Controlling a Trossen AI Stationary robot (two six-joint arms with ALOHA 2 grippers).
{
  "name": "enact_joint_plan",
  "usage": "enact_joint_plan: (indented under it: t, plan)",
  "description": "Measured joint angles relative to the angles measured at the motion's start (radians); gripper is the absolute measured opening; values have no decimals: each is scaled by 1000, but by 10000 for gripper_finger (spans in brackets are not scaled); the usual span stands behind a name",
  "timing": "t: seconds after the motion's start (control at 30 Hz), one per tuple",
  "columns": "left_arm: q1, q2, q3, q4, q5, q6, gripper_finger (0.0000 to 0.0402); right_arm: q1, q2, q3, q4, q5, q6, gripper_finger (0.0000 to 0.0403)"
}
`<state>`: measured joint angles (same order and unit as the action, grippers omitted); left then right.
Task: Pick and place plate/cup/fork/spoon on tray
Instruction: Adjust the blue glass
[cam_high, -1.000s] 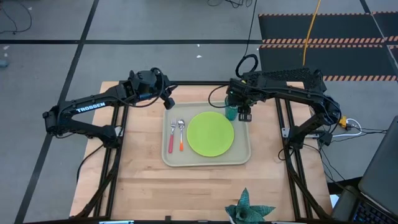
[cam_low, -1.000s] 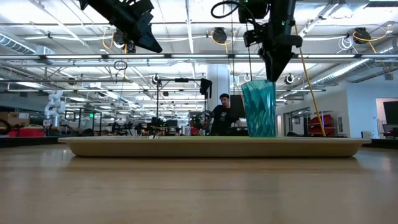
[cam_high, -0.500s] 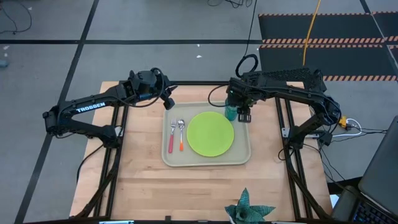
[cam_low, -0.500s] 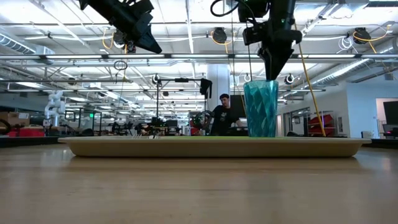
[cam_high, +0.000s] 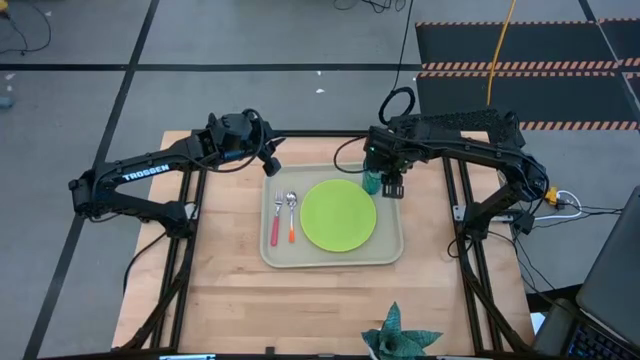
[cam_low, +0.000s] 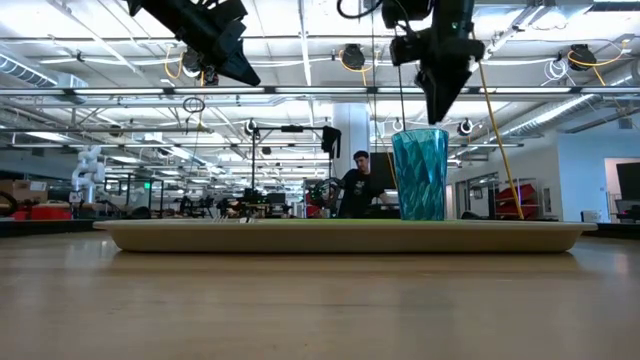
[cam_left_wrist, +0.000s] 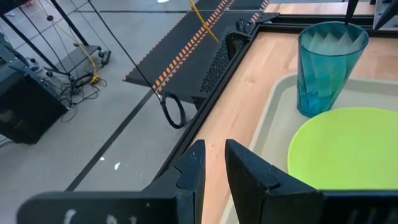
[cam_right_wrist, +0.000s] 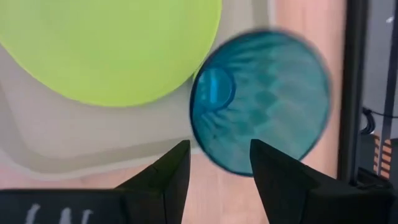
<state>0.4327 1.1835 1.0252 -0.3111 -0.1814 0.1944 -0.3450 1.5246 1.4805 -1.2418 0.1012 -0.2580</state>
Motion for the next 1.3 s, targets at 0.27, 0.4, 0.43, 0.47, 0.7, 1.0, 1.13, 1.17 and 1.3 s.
enact_joint_plan:
  t: [0.27, 0.4, 0.43, 0.47, 0.7, 1.0, 1.13, 1.17, 1.3]
  plan:
    - [0, 0, 0, 13, 0, 3, 67, -7, -2, 85, 51, -2, -13, 157]
    - [0, 0, 0, 5, 0, 2, 67, -29, 22, 62, 74, -1, -19, 157]
    - [0, 0, 0, 4, 0, 2, 67, -30, 32, 62, 74, -1, -20, 157]
    - [0, 0, 0, 5, 1, 0, 67, -32, 39, 62, 79, -1, -21, 157]
    - [0, 0, 0, 3, 24, -3, 67, -52, 98, 61, 77, -8, -28, 157]
    - [0, 0, 0, -3, 24, 0, 67, -75, 140, 61, 72, -28, -56, 157]
    - [0, 0, 0, -1, 24, 2, 67, -83, 140, 61, 72, -30, -58, 157]
    - [0, 0, 0, -1, 24, 2, 67, -87, 140, 61, 72, -34, -58, 157]
    - [0, 0, 0, -2, 24, -2, 67, -100, 140, 61, 79, -56, -59, 157]
